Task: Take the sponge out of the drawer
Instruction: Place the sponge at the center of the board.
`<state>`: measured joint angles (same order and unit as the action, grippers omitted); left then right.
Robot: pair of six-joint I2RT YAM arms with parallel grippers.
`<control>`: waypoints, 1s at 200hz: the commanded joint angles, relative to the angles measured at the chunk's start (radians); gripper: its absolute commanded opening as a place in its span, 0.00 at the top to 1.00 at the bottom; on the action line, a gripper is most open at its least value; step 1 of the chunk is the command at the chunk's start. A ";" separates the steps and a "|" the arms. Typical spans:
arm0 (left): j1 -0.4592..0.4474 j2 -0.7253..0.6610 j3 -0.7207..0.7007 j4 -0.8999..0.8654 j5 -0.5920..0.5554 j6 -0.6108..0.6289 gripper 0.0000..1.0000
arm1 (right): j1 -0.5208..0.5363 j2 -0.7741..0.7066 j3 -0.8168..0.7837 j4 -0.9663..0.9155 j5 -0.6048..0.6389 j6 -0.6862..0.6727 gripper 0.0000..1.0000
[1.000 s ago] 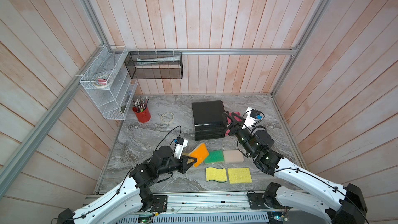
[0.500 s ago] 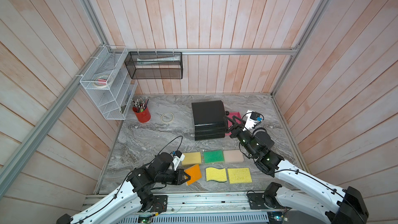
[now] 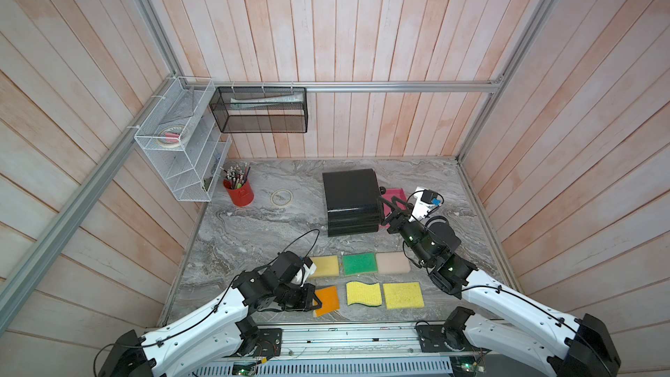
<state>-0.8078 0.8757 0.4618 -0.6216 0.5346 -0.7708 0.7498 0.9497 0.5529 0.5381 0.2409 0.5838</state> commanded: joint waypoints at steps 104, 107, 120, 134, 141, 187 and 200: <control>-0.138 0.230 0.105 -0.086 -0.467 -0.104 0.97 | -0.044 -0.025 -0.085 0.090 -0.049 0.042 0.29; -0.138 0.234 0.106 -0.079 -0.470 -0.103 0.97 | -0.045 -0.026 -0.088 0.092 -0.050 0.042 0.29; -0.138 0.258 0.108 -0.066 -0.485 -0.098 0.97 | -0.047 -0.032 -0.095 0.093 -0.051 0.044 0.29; -0.139 0.282 0.102 -0.043 -0.481 -0.095 0.97 | -0.051 -0.037 -0.102 0.095 -0.051 0.047 0.29; -0.138 0.291 0.095 -0.024 -0.473 -0.096 0.97 | -0.054 -0.038 -0.105 0.095 -0.051 0.048 0.29; -0.138 0.329 0.060 0.024 -0.419 -0.071 0.96 | -0.066 -0.039 -0.117 0.099 -0.053 0.060 0.29; -0.138 0.337 0.060 0.019 -0.420 -0.066 0.96 | -0.067 -0.034 -0.117 0.101 -0.055 0.063 0.28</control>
<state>-0.9447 1.1877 0.5476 -0.6235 0.1230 -0.8566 0.6899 0.9195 0.4492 0.6140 0.2001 0.6323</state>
